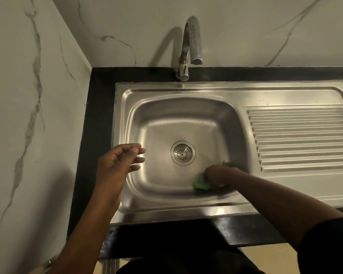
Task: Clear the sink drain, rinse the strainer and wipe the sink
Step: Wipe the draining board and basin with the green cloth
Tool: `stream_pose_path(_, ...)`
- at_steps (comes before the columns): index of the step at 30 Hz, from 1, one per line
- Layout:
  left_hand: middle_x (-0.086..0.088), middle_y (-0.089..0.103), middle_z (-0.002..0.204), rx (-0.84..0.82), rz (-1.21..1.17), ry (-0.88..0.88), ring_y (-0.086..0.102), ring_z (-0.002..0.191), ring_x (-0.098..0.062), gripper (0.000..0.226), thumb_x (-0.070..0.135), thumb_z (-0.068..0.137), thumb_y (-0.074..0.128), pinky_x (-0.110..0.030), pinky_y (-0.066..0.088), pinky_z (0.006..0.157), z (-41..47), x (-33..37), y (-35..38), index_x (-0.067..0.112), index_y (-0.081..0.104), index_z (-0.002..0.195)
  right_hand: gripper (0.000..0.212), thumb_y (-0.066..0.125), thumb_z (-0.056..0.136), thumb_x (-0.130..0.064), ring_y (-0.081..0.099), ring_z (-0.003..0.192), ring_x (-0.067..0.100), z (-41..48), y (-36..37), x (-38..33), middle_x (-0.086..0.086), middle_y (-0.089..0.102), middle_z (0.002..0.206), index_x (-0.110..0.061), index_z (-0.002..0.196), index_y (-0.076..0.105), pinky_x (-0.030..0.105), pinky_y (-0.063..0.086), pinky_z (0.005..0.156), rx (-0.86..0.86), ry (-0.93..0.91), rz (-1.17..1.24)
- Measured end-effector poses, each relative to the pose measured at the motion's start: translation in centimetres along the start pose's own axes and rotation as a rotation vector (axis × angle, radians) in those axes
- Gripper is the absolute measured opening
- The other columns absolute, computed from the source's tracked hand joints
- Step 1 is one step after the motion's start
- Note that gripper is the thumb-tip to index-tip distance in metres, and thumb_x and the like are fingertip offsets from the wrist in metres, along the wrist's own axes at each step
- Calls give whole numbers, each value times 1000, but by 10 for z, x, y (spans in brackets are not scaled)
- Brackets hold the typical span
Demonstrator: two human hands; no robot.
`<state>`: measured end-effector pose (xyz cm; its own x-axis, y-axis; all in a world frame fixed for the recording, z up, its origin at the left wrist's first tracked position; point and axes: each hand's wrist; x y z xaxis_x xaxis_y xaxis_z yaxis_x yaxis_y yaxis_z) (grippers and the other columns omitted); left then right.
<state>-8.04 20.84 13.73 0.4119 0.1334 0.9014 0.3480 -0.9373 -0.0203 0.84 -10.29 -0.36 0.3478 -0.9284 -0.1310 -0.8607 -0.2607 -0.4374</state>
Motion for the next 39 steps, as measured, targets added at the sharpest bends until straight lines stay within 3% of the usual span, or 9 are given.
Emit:
stream_pose_path(4,-6,82,105,-30,5,13,78,96,-29,18,11,104,61,-38,60,82,-1,1,10,14,78,107,35,62,94,-14,64,120,29,-17,-19,6,11,67,134,-16,127,71,31,51,97,241,59,246)
stream_pose_path(7,-7,82,105,-48,14,23,77,95,-29,19,9,104,60,-35,58,79,-2,-1,18,14,78,107,36,59,97,-16,72,100,29,-19,-32,17,11,72,126,-19,130,70,27,54,75,478,176,621)
stream_pose_path(10,-7,82,104,-42,2,20,77,93,-27,20,9,104,59,-34,58,78,-3,-5,23,15,78,105,40,57,95,-7,67,119,36,-5,-42,23,19,68,132,-9,133,68,36,52,95,777,374,930)
stream_pose_path(13,-8,82,105,-40,3,13,77,92,-27,20,8,104,60,-33,59,77,-2,-13,27,15,79,104,37,60,94,-5,63,123,37,19,-58,16,21,65,132,-3,130,68,40,50,105,883,532,1113)
stream_pose_path(18,-7,82,106,-15,13,13,78,93,-25,24,9,104,60,-33,59,79,4,-28,17,21,81,101,42,54,104,-15,54,133,35,71,-91,11,22,54,143,3,141,54,34,42,111,821,603,1121)
stream_pose_path(23,-7,83,104,7,0,22,79,92,-24,19,14,100,65,-24,62,73,5,-37,5,24,82,100,38,53,100,-11,52,132,36,112,-107,-18,18,50,145,-4,138,57,40,44,108,771,529,816)
stream_pose_path(27,-7,82,103,5,-7,19,78,89,-22,18,26,91,67,-24,61,72,2,-38,2,24,82,100,45,52,95,-5,46,131,39,130,-102,-81,19,47,146,-6,140,57,43,42,108,719,267,549)
stream_pose_path(31,-7,83,103,10,-10,14,79,89,-22,18,26,91,67,-24,61,71,0,-37,-2,24,82,100,64,50,90,1,47,124,39,131,-77,-151,3,45,157,-27,147,57,40,44,104,673,-152,348)
stream_pose_path(39,-6,83,100,-34,57,15,78,89,-23,19,7,102,63,-25,62,74,-5,-25,3,15,81,103,49,55,96,-7,56,124,37,92,-5,-156,13,59,142,-22,143,60,37,42,105,357,-288,276)
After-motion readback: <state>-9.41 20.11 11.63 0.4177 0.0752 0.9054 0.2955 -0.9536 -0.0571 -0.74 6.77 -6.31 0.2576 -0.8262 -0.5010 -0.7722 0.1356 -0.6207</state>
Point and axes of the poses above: each hand's wrist, its own z-axis towards the middle knuckle, its own y-axis out of the palm, x = y × z
